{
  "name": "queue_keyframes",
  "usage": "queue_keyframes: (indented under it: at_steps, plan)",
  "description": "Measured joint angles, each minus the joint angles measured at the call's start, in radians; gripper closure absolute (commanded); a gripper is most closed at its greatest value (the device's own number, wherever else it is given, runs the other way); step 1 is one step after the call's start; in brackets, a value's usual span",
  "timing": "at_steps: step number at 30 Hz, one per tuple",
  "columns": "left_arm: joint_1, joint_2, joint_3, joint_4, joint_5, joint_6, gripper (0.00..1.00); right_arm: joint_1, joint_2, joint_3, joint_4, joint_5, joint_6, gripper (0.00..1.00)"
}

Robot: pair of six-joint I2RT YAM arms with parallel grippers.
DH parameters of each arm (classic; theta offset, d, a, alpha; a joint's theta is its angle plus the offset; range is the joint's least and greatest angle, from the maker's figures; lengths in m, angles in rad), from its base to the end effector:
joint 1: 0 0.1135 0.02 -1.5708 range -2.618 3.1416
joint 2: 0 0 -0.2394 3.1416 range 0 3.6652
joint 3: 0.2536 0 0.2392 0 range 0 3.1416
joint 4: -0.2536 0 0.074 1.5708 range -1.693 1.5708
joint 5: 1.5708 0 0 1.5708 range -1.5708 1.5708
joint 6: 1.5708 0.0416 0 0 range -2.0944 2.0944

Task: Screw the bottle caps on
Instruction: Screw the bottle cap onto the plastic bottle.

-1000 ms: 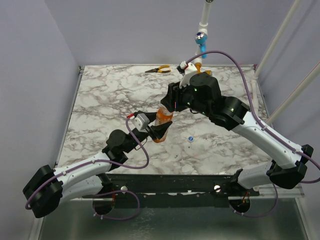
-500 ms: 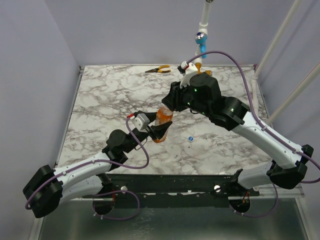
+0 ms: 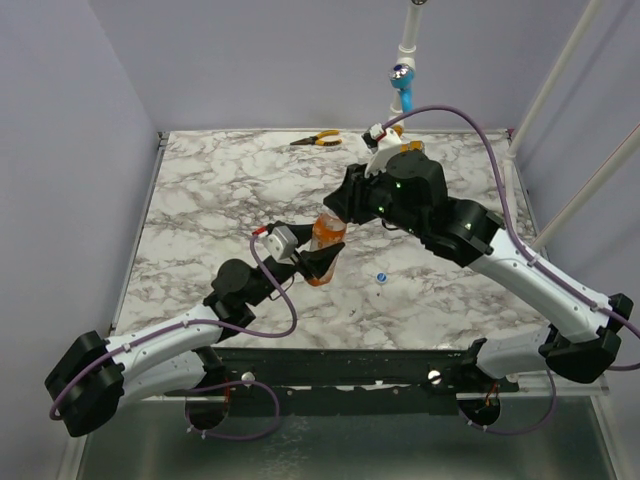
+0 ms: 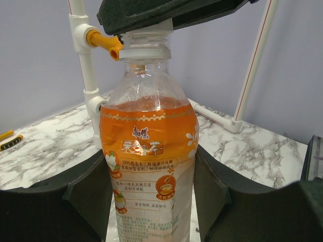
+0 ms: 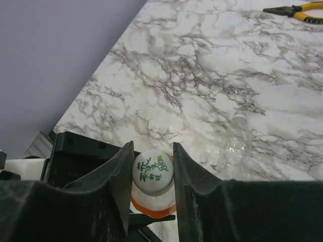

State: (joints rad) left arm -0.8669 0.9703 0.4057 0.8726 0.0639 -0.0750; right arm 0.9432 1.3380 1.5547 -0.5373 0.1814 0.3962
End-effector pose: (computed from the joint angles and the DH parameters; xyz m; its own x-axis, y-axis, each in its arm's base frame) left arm 0.1420 -0.1714 0.2728 0.1357 -0.2754 -0.9517 0.8126 0.5805 -0.0521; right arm 0.1746 0.2280 0.4186 -0.4392 0.0411 -0.8975 -0.5703 0.7591 0.3138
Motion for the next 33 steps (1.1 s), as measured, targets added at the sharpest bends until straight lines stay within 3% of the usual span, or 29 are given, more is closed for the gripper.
queue_keyframes:
  at_steps: [7,23,33]
  plan:
    - [0.0,-0.024,0.0,0.0,0.007,-0.027,0.67,-0.001,-0.019,-0.019,0.051,-0.057,0.003,0.71]
    - [0.006,-0.105,0.025,-0.079,0.177,-0.1,0.67,-0.005,-0.05,-0.015,0.063,-0.229,-0.055,0.73]
    - [0.003,-0.098,0.026,-0.093,0.159,-0.131,0.68,-0.005,-0.05,-0.021,0.056,-0.205,-0.046,0.73]
